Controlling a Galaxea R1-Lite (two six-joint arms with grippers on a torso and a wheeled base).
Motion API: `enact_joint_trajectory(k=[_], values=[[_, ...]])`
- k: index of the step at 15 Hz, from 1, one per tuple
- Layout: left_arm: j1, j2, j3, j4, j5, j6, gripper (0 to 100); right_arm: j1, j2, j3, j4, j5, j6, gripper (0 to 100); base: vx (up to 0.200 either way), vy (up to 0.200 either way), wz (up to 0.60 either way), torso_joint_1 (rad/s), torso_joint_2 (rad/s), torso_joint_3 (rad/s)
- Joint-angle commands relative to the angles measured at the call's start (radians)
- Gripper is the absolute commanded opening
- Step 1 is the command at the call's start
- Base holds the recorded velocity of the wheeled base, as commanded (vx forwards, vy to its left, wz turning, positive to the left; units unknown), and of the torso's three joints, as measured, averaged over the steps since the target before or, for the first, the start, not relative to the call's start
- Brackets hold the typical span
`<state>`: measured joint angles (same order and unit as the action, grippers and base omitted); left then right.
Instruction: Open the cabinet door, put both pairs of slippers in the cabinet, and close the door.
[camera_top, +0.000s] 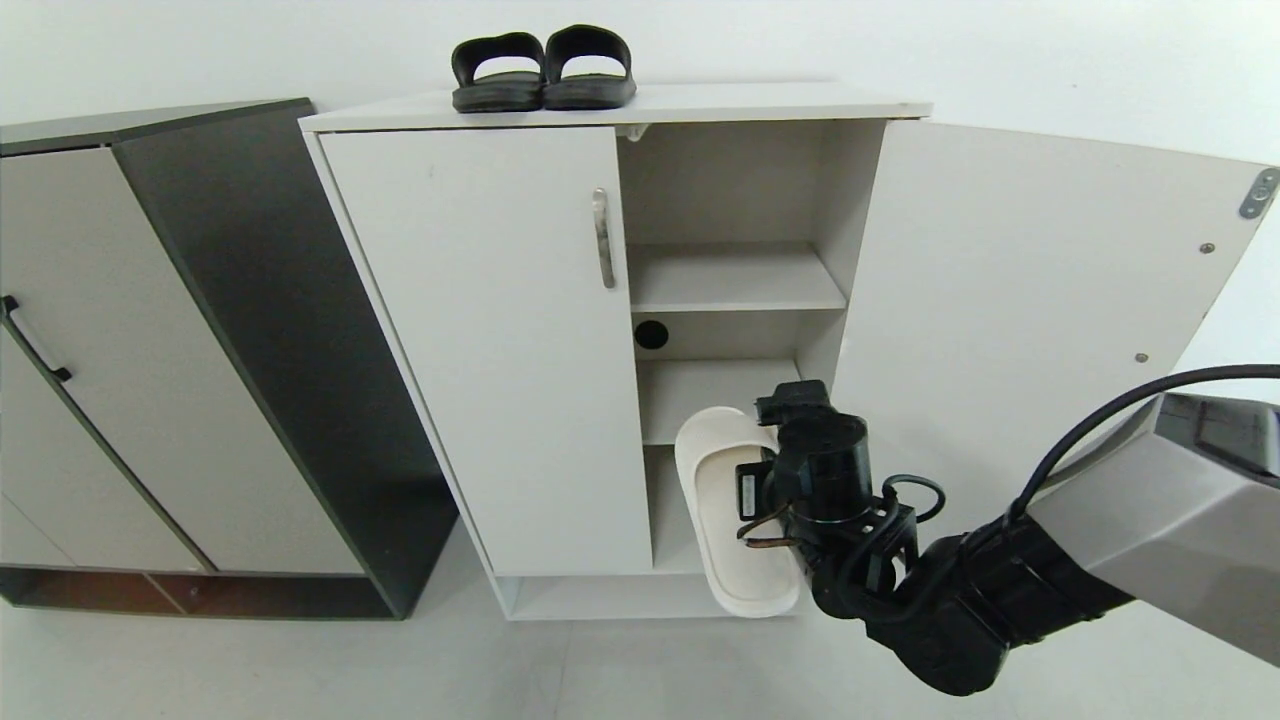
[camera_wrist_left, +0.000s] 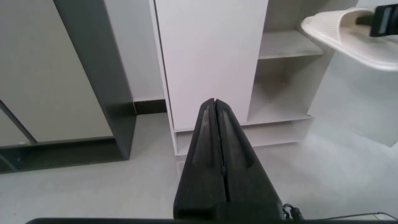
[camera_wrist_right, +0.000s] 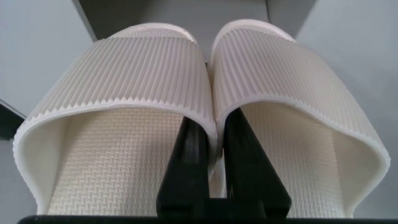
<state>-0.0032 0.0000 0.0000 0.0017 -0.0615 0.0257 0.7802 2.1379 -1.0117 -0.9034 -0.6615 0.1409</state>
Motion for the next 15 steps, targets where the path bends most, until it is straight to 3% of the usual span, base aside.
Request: enact_joint_trajectory(k=[1, 7, 15], values=[[0.000, 0.002, 0.000, 0.000, 0.002, -0.004, 0, 0.004, 0.065, -0.038, 0.000, 0.000, -0.003, 0, 0.000, 0.000, 0.00, 0.000, 0.00, 0.000], [0.000, 0.002, 0.000, 0.000, 0.002, -0.007, 0, 0.030, 0.122, -0.047, -0.003, 0.000, 0.000, 0, 0.000, 0.000, 0.00, 0.000, 0.00, -0.017], [0.000, 0.002, 0.000, 0.000, 0.002, -0.007, 0, 0.033, 0.154, -0.080, -0.038, -0.027, -0.003, 0, 0.000, 0.000, 0.00, 0.005, 0.00, -0.187]])
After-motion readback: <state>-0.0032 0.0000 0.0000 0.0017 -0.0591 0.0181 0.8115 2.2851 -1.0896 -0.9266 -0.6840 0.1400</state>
